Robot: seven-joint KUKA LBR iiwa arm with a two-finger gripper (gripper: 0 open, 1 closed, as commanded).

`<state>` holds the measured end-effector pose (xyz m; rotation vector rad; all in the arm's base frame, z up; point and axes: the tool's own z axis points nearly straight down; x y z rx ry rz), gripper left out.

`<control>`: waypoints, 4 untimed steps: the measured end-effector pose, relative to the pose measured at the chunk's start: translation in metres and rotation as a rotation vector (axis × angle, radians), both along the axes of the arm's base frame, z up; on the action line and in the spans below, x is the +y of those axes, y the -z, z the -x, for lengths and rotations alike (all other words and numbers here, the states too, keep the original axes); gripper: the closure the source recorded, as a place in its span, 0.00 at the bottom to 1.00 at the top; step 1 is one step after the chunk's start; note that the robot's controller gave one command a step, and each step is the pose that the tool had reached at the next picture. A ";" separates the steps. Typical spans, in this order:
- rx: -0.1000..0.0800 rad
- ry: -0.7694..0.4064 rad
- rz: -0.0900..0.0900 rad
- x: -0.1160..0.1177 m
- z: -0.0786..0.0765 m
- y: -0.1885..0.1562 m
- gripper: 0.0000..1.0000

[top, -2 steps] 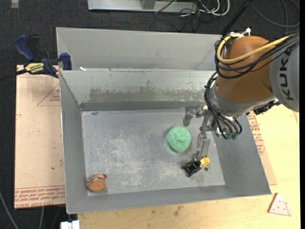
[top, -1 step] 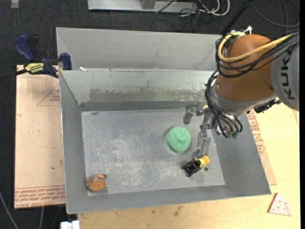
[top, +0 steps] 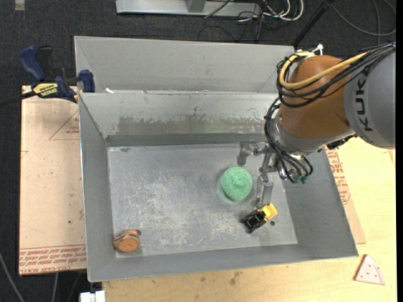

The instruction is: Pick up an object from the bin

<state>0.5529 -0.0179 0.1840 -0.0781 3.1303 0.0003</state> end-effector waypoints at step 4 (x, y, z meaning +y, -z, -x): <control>-0.004 -0.037 -0.001 -0.027 -0.031 0.110 1.00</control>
Offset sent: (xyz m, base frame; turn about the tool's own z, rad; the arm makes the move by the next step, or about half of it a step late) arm 0.0149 -0.0161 -0.0782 0.0924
